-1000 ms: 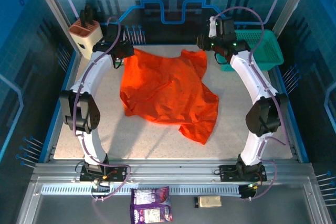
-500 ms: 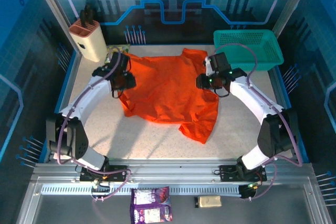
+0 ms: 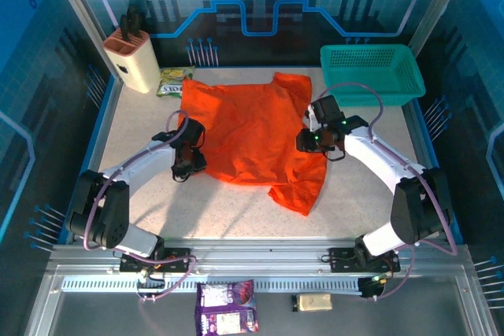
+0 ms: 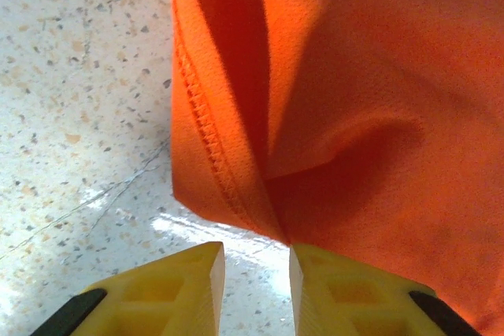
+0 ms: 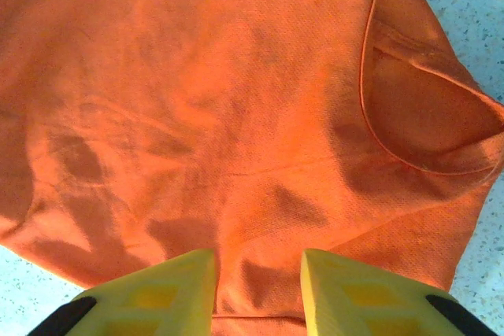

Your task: Fold the inside-out t-shirt

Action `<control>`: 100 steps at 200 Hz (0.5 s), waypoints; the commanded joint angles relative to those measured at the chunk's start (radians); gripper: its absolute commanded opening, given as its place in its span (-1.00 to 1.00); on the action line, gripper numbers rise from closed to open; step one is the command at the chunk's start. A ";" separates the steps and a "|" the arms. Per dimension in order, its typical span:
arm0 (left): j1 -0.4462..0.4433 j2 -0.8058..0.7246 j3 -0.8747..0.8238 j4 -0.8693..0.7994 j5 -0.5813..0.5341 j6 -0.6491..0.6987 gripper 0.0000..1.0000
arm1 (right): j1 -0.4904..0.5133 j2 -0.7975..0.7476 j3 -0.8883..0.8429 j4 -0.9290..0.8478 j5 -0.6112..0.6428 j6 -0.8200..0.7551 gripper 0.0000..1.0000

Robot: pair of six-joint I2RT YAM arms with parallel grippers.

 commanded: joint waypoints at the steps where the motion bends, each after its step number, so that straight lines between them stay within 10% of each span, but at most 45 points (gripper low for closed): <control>1: -0.005 0.015 -0.011 0.032 -0.011 -0.033 -0.40 | 0.015 -0.042 -0.026 -0.022 0.004 0.016 -0.34; 100: -0.004 0.076 -0.013 0.037 -0.048 -0.009 -0.50 | 0.020 -0.070 -0.044 -0.040 0.019 0.034 -0.36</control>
